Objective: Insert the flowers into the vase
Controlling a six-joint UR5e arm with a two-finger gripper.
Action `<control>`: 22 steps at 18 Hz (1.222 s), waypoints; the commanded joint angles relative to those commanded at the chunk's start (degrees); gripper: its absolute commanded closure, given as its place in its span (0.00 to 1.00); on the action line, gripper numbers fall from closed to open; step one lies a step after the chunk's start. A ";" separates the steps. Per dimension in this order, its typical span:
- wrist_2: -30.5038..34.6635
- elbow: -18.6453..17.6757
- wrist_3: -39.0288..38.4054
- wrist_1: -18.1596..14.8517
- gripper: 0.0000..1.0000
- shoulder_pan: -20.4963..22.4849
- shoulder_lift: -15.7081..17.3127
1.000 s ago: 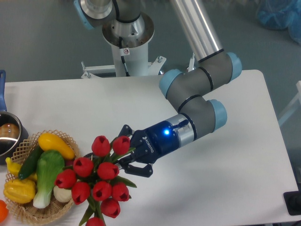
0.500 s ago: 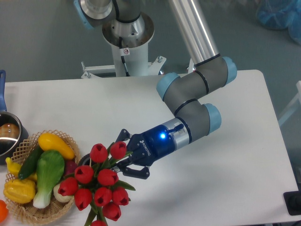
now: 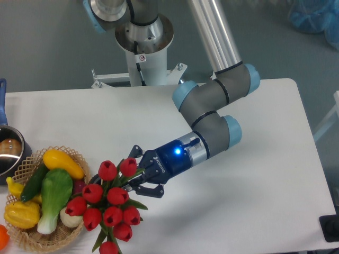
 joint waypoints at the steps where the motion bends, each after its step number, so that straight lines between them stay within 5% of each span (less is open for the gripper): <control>1: 0.09 -0.26 0.09 0.09 0.89 0.09 0.00; 4: 0.26 -0.79 1.05 0.00 0.81 0.09 0.00; 8: 3.42 -1.58 3.16 0.00 0.54 0.44 0.00; 12: 3.69 -2.64 3.08 0.00 0.00 0.97 0.00; 18: 5.10 -3.87 3.16 0.00 0.00 3.33 1.58; 22: 5.10 -3.87 2.20 -0.09 0.00 6.32 5.62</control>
